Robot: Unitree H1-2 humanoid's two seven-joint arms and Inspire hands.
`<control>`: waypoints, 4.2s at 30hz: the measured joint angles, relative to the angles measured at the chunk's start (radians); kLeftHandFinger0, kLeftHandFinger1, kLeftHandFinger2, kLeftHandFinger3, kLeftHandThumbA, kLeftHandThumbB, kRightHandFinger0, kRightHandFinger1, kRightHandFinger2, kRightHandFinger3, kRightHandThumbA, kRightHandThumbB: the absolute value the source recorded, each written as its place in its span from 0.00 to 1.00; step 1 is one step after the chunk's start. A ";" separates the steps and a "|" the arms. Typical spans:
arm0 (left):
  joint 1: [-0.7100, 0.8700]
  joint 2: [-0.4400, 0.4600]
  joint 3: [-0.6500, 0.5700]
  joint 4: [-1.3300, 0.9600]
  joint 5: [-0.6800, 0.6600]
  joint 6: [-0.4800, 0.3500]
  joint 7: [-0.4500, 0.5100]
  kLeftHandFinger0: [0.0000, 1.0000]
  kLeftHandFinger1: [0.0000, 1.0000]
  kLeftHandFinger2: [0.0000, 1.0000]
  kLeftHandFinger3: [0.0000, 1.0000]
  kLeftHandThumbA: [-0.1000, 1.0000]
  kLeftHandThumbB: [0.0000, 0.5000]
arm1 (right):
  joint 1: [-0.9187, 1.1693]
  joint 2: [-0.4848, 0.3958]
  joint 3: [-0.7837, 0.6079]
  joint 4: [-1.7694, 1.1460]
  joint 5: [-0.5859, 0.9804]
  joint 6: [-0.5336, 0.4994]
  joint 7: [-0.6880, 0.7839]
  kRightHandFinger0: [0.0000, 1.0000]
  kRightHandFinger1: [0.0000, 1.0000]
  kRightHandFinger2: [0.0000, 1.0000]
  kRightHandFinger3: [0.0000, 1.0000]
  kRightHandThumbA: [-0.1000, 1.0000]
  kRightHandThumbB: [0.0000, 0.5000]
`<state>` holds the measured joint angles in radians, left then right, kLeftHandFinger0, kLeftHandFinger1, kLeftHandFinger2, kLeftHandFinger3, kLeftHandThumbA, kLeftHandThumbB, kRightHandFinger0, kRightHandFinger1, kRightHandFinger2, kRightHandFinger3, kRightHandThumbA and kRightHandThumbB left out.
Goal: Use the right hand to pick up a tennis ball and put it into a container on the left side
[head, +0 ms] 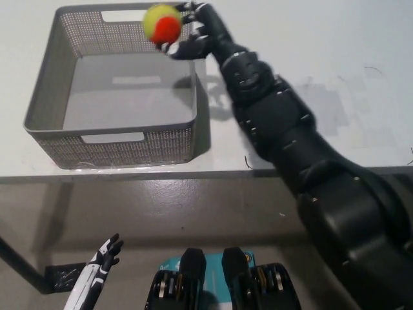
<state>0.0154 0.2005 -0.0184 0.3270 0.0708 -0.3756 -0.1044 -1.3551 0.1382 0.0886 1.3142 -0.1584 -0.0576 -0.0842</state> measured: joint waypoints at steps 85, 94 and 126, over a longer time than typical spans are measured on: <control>0.023 0.000 -0.034 0.048 -0.005 0.016 -0.047 1.00 1.00 1.00 1.00 1.00 0.64 | 1.338 -0.299 -0.034 -1.610 0.145 0.001 0.086 1.00 1.00 1.00 1.00 1.00 0.49; 0.023 0.000 -0.026 0.055 -0.018 -0.005 -0.048 1.00 1.00 1.00 1.00 1.00 0.63 | 1.456 -0.257 -0.028 -1.377 0.199 -0.135 0.117 1.00 1.00 1.00 1.00 1.00 0.45; 0.021 -0.012 0.014 0.058 -0.040 -0.029 -0.045 1.00 1.00 1.00 1.00 1.00 0.58 | 1.457 -0.264 -0.038 -1.050 0.269 -0.245 0.207 1.00 1.00 1.00 1.00 1.00 0.40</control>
<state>0.0362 0.1888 -0.0042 0.3853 0.0309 -0.4046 -0.1495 0.1023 -0.1254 0.0510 0.2642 0.1103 -0.3026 0.1226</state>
